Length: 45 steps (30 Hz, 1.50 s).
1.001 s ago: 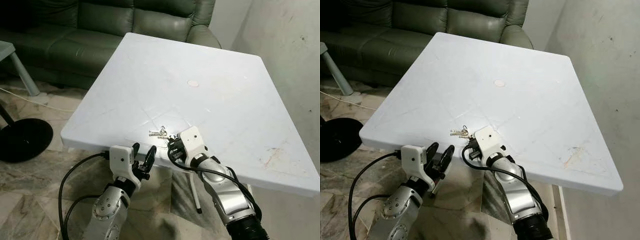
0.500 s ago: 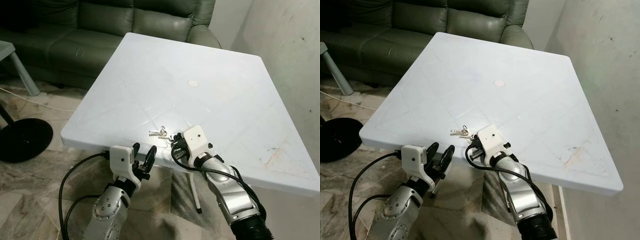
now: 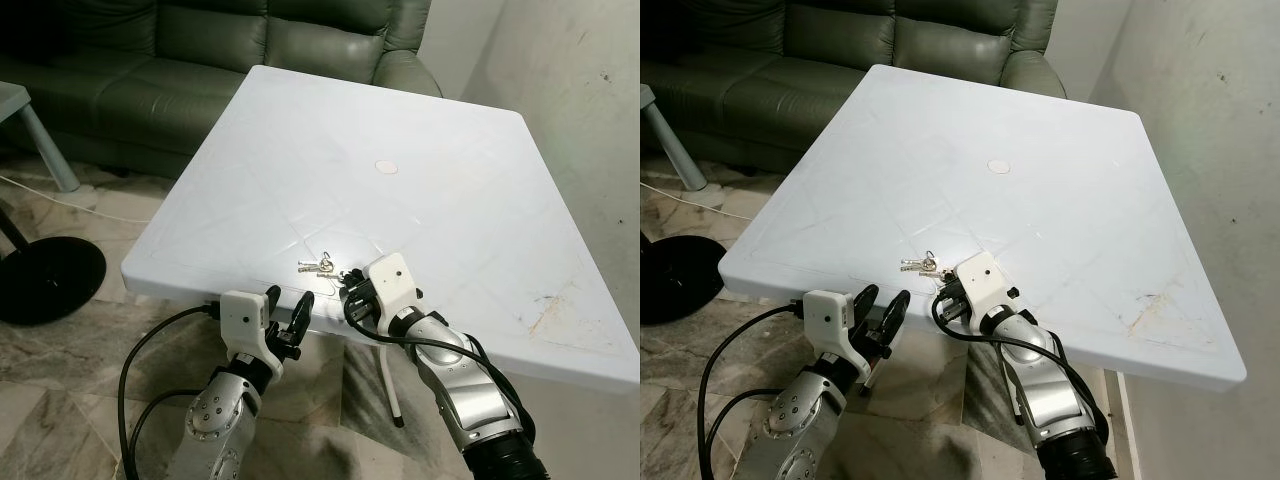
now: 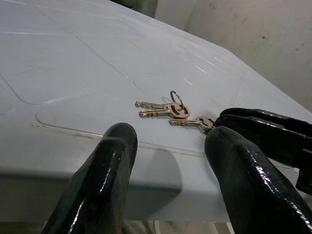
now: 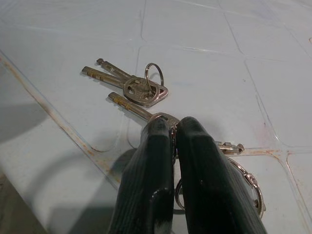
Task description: Hang keys on a hook
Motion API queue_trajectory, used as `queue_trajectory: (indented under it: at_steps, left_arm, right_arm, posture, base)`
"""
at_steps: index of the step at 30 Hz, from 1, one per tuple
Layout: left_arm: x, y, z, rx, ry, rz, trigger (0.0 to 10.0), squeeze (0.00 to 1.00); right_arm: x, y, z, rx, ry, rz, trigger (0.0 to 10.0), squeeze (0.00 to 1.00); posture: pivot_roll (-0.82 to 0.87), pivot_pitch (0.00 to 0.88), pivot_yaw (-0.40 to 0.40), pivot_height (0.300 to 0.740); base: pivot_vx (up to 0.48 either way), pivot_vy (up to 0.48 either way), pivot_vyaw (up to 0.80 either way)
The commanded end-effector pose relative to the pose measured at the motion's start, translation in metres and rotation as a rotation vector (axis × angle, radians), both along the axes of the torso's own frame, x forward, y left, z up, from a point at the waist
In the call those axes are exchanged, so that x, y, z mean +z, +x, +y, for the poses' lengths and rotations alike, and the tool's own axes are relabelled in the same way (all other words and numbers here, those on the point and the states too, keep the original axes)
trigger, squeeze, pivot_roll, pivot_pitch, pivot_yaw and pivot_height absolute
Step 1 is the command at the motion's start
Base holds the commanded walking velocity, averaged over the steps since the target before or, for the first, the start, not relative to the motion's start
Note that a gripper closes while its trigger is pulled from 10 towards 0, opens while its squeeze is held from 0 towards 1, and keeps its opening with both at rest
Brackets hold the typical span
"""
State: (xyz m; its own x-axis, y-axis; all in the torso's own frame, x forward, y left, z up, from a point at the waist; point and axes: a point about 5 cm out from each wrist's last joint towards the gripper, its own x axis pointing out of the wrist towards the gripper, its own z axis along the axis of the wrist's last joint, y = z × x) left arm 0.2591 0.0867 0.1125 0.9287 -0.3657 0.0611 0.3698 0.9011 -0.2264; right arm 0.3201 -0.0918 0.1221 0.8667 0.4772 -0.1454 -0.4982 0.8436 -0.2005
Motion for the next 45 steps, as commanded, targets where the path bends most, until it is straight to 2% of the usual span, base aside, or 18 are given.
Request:
queue_trajectory:
  at_steps: [1,2,3,4,12,17,18,21,24,25,26,27,30,38,39,40,41,45]
  left_arm:
    - [0.006,-0.001,-0.01,-0.021,-0.031,-0.015,10.0,0.0]
    - [0.006,-0.001,-0.01,-0.021,-0.031,-0.015,10.0,0.0]
    - [0.005,-0.001,-0.01,-0.02,-0.031,-0.014,10.0,0.0]
    - [0.005,-0.001,-0.01,-0.02,-0.032,-0.014,10.0,0.0]
    - [0.006,0.0,-0.011,-0.019,-0.033,-0.016,10.0,0.0]
    - [0.006,0.001,-0.011,-0.02,-0.035,-0.017,10.0,0.0]
    - [0.007,0.001,-0.011,-0.019,-0.036,-0.02,10.0,0.0]
    - [0.008,0.003,-0.011,-0.019,-0.039,-0.023,10.0,0.0]
    - [0.011,0.008,-0.008,-0.007,-0.048,-0.032,10.0,0.0]
    - [0.011,0.008,-0.008,-0.007,-0.048,-0.032,10.0,0.0]
    - [0.012,0.011,-0.006,0.001,-0.048,-0.036,10.0,0.0]
    - [0.013,0.016,-0.002,0.022,-0.056,-0.04,10.0,0.0]
    - [0.017,0.026,0.006,0.074,-0.066,-0.046,10.0,0.0]
    - [0.033,0.047,0.026,0.17,-0.103,-0.094,10.0,0.0]
    - [0.036,0.049,0.03,0.181,-0.112,-0.101,10.0,0.0]
    - [0.037,0.05,0.031,0.182,-0.117,-0.105,10.0,0.0]
    - [0.039,0.052,0.033,0.181,-0.119,-0.112,10.0,0.0]
    - [0.044,0.055,0.042,0.177,-0.095,-0.131,10.0,0.0]
  right_arm:
    - [-0.003,-0.001,-0.006,-0.036,-0.008,-0.002,4.4,0.0]
    - [-0.003,-0.001,-0.006,-0.036,-0.008,-0.002,4.4,0.0]
    - [-0.004,0.0,-0.007,-0.045,-0.009,0.002,0.2,0.0]
    - [-0.003,0.0,-0.008,-0.052,-0.009,-0.009,0.0,0.0]
    - [-0.004,0.0,-0.007,-0.061,-0.017,-0.011,0.0,0.0]
    - [0.007,0.001,-0.004,-0.045,0.117,-0.027,0.0,0.0]
    - [0.015,-0.001,-0.004,-0.014,0.202,-0.062,0.0,0.0]
    - [0.018,0.002,-0.006,-0.038,0.317,-0.01,0.0,0.0]
    - [0.029,0.004,-0.01,-0.044,0.418,-0.073,0.0,0.0]
    - [0.029,0.004,-0.01,-0.044,0.418,-0.073,0.0,0.0]
    - [0.036,0.002,-0.009,0.01,0.452,-0.124,0.0,0.0]
    - [0.037,0.003,-0.012,-0.002,0.429,-0.169,0.0,0.0]
    - [0.043,0.002,-0.016,-0.036,0.472,-0.232,0.0,0.0]
    - [0.059,-0.001,-0.025,-0.113,0.554,-0.325,0.0,0.0]
    - [0.058,0.0,-0.03,-0.167,0.52,-0.344,0.9,0.0]
    - [0.057,0.001,-0.032,-0.184,0.511,-0.341,8.3,0.0]
    - [0.057,0.002,-0.033,-0.199,0.502,-0.342,10.0,0.0]
    - [0.056,0.001,-0.043,-0.299,0.478,-0.356,10.0,0.0]
  posture:
    - [0.21,0.169,-0.138,0.74]
    - [0.21,0.169,-0.138,0.74]
    - [0.21,0.169,-0.138,0.74]
    - [0.21,0.169,-0.138,0.74]
    - [0.21,0.167,-0.14,0.74]
    - [0.21,0.167,-0.14,0.74]
    - [0.21,0.167,-0.14,0.74]
    - [0.21,0.161,-0.139,0.74]
    - [0.2,0.152,-0.135,0.74]
    - [0.2,0.152,-0.135,0.74]
    - [0.2,0.149,-0.132,0.74]
    - [0.19,0.143,-0.127,0.74]
    - [0.19,0.135,-0.12,0.74]
    - [0.17,0.113,-0.102,0.74]
    - [0.16,0.103,-0.098,0.74]
    - [0.16,0.099,-0.095,0.74]
    - [0.16,0.099,-0.095,0.74]
    - [0.15,0.08,-0.084,0.74]
  base:
    - [0.0,0.0,0.0]
    - [0.0,0.0,0.0]
    - [0.0,0.0,0.0]
    - [0.0,0.0,0.0]
    - [0.0,0.0,0.0]
    - [0.0,0.0,0.0]
    - [0.0,0.0,0.0]
    - [0.0,0.0,0.0]
    - [0.0,0.0,0.0]
    - [0.0,0.0,0.0]
    - [0.0,0.0,0.0]
    - [0.0,0.0,0.0]
    - [0.0,0.0,0.0]
    - [0.0,0.0,0.0]
    - [0.0,0.0,0.0]
    - [0.0,0.0,0.0]
    - [0.0,0.0,0.0]
    - [0.0,0.0,0.0]
